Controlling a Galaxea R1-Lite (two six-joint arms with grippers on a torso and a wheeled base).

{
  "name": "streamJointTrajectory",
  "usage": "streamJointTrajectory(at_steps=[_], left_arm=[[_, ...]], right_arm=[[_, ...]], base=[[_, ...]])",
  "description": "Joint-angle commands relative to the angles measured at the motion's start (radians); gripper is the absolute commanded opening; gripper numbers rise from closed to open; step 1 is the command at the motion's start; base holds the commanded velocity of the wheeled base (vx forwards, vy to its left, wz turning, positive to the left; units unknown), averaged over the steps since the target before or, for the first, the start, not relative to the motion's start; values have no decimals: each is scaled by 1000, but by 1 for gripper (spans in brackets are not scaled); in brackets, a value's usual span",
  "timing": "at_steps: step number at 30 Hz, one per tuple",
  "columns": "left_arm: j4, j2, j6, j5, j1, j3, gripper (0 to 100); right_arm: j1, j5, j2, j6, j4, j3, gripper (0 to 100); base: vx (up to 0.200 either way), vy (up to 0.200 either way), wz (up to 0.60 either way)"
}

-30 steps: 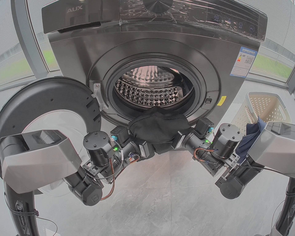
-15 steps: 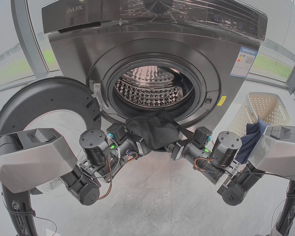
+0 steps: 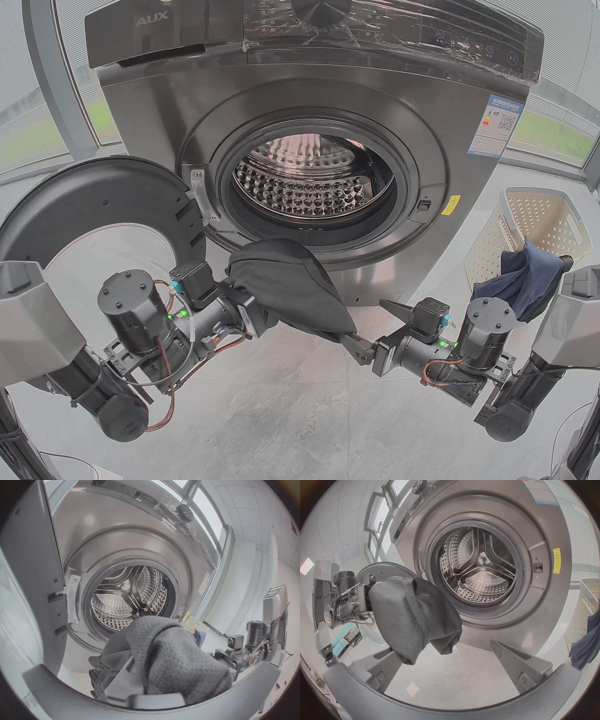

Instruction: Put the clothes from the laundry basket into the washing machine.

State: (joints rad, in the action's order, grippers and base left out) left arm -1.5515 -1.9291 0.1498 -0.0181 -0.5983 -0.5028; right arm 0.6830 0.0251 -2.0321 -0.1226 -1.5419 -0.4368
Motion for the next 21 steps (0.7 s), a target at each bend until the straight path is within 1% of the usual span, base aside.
streamJointTrajectory(at_steps=[1,4,6,9,10,11,13,16,20,21], left_arm=[[1,121,-4,-26,-9,121,0],[1,110,-10,-26,-9,142,0],[1,98,-9,-26,-9,136,0],[-1,90,-9,-26,-9,135,0],[1,88,-9,-25,0,141,0],[1,88,-9,-25,0,141,0],[-1,90,-10,-17,0,138,0],[-1,81,-10,-16,0,133,0],[1,58,-12,-13,0,122,0],[-1,52,-13,-11,0,118,0]], right_arm=[[-23,-4,75,8,0,76,100],[-37,-5,82,9,0,93,100],[-37,-5,84,8,0,113,100],[-37,-5,84,6,0,118,100],[-37,-5,87,3,-1,147,100],[-37,-5,87,3,-1,147,100],[-31,-16,110,-6,0,156,100],[-19,-40,122,-8,0,181,100],[-16,-50,130,-5,0,191,100],[-14,-63,130,-5,0,193,100]], base=[[0,0,0],[0,0,0],[0,0,0],[0,0,0],[0,0,0],[0,0,0],[0,0,0],[0,0,0],[0,0,0],[0,0,0]])
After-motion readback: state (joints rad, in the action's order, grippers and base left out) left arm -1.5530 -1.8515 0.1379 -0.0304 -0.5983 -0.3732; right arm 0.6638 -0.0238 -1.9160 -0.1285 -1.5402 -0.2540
